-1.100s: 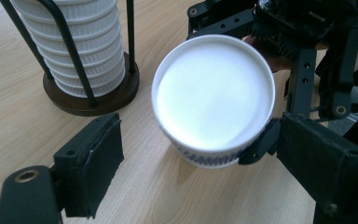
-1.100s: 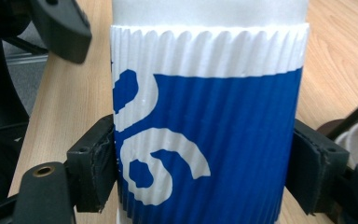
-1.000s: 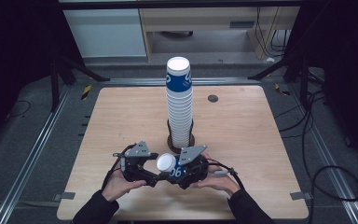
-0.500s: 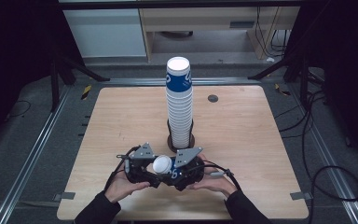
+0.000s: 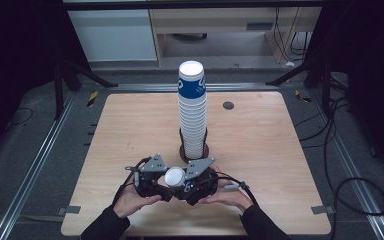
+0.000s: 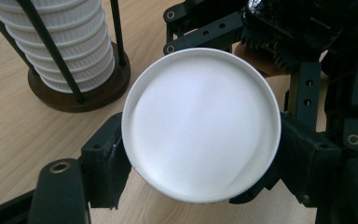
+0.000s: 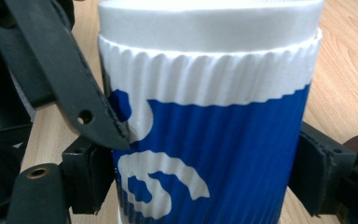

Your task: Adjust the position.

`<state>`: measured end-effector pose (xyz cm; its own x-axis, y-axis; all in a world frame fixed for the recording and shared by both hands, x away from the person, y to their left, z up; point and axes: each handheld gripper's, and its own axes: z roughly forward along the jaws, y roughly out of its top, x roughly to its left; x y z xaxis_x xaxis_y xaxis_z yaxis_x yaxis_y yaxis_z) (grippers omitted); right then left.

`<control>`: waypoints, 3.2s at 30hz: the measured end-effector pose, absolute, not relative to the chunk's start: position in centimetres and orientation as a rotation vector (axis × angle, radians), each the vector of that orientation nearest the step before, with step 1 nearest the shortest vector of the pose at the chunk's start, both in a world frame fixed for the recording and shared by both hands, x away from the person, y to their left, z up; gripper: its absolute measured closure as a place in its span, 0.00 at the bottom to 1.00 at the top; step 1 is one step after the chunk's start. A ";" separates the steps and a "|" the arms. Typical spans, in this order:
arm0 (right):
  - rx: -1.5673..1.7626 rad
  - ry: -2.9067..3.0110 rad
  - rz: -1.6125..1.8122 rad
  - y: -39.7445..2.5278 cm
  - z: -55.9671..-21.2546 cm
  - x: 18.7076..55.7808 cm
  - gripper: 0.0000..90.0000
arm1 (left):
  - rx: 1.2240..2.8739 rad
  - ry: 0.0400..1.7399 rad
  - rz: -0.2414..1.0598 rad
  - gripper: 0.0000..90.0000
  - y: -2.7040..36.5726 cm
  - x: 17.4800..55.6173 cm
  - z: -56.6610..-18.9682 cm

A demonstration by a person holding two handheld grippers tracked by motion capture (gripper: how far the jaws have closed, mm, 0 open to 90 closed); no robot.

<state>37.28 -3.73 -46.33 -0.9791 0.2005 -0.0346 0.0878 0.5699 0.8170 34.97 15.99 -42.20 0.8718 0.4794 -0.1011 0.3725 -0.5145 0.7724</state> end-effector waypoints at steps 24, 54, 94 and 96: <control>0.295 2.655 1.405 -4.3 -45.9 37.5 0.21 | 2.081 0.610 0.167 0.29 17.2 35.0 -41.3; 0.365 2.617 1.420 -5.6 -45.1 38.0 0.09 | 2.032 0.650 0.167 0.29 19.0 35.8 -41.1; 0.322 2.669 1.534 -6.0 -45.5 38.2 0.18 | 1.977 0.553 0.056 0.23 18.6 35.6 -41.2; 0.325 2.664 1.493 -6.2 -45.5 38.2 0.18 | 1.994 0.553 0.061 0.21 18.7 35.6 -41.1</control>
<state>38.24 -6.15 -45.54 -0.9751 0.2179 0.0417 0.1493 0.5053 0.8499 35.61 18.74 -41.09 0.8932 0.4063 -0.1927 0.3549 -0.3737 0.8570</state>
